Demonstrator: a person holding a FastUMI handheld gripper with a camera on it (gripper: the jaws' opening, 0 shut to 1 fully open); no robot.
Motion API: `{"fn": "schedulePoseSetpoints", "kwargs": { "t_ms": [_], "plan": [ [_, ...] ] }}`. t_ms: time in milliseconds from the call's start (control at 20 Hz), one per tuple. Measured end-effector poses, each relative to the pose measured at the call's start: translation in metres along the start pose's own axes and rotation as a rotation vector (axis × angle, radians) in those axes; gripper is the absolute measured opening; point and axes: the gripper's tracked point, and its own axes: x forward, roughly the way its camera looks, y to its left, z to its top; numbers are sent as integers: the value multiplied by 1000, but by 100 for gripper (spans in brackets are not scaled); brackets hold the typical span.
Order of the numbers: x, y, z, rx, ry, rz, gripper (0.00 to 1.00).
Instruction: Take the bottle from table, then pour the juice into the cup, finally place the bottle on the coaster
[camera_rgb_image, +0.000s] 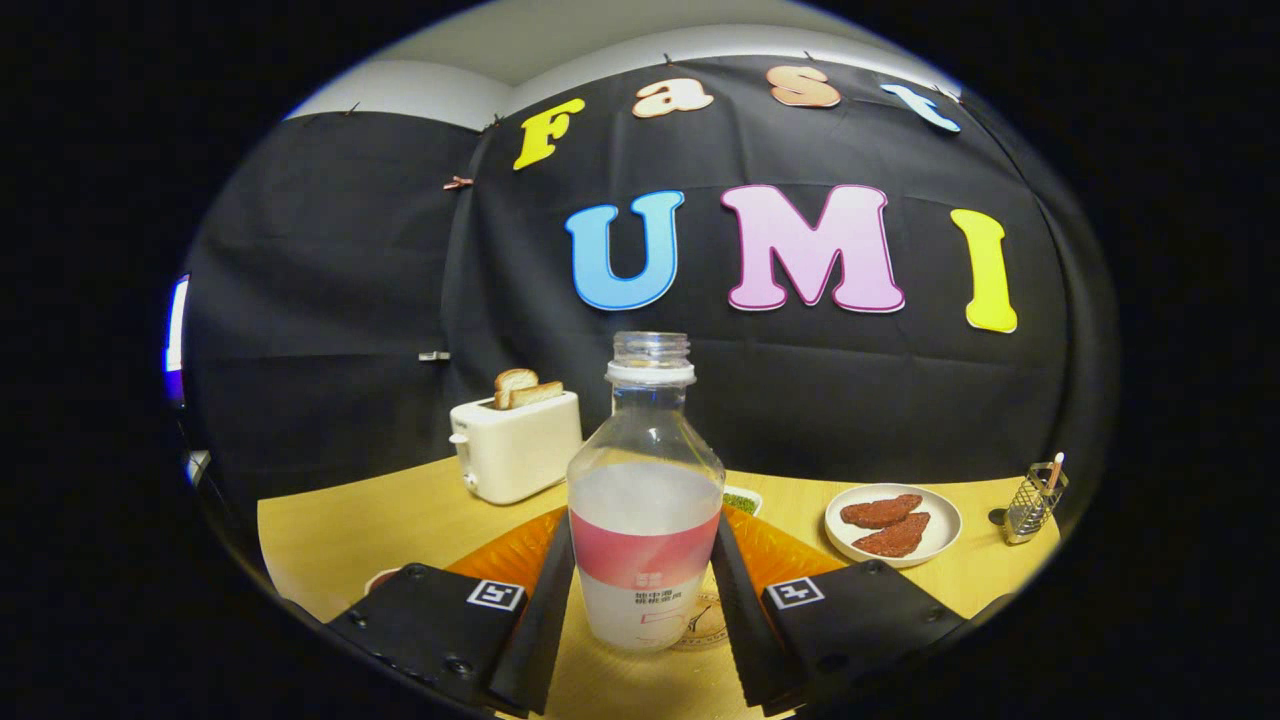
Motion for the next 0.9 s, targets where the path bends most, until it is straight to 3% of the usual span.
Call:
{"fn": "schedulePoseSetpoints", "kwargs": {
  "t_ms": [500,900],
  "plan": [
    [39,-23,-49,-83,11,-28,74],
    [42,-32,-66,-65,42,-41,74]
  ]
}}
